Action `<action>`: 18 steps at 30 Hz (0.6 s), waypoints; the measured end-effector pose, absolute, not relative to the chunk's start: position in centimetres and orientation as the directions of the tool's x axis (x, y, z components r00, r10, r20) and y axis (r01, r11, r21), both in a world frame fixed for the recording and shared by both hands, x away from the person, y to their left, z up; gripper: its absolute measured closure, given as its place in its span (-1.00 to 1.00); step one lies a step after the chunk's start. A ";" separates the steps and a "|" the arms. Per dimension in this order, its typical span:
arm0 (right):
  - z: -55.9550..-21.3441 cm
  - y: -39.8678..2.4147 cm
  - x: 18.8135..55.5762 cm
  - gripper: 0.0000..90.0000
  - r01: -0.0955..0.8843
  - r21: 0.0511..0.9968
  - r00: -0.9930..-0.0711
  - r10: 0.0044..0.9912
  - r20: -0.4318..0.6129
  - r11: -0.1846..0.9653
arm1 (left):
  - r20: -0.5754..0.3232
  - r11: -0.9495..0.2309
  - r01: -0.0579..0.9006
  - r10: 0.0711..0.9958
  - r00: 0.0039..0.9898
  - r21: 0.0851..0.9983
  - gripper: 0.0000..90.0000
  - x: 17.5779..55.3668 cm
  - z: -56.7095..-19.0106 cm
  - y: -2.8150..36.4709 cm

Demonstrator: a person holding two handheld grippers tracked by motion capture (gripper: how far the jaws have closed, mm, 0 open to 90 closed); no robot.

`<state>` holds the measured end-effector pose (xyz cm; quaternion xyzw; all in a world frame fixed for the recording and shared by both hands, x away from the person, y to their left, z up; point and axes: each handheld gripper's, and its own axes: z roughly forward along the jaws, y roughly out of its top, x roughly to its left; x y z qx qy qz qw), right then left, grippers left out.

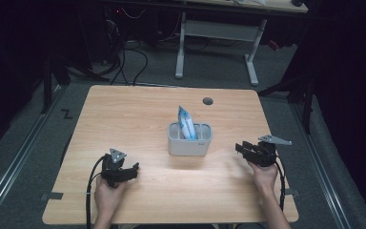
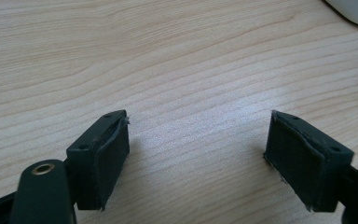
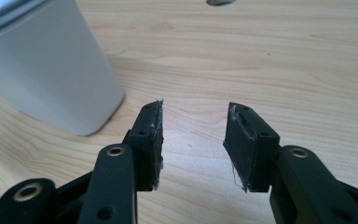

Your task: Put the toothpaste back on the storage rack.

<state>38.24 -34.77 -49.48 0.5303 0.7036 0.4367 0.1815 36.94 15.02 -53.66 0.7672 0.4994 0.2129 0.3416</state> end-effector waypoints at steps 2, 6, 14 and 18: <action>-50.0 -34.8 38.3 0.26 0.592 0.804 -0.361 0.910 0.205 0.054 | -0.015 -0.268 0.621 0.912 0.410 0.737 -0.52 36.9 -53.7 15.0; -50.6 -34.7 38.3 0.25 0.603 0.794 -0.348 0.921 0.173 0.079 | -0.014 -0.268 0.621 0.912 0.411 0.737 -0.52 36.9 -53.7 15.0; -51.3 -33.9 38.6 0.22 0.594 0.788 -0.344 0.936 0.068 0.161 | -0.014 -0.268 0.621 0.912 0.411 0.737 -0.52 36.9 -53.7 15.0; -51.8 -33.4 38.9 0.20 0.598 0.777 -0.347 0.937 0.030 0.196 | -0.015 -0.268 0.621 0.912 0.411 0.737 -0.52 36.9 -53.7 15.0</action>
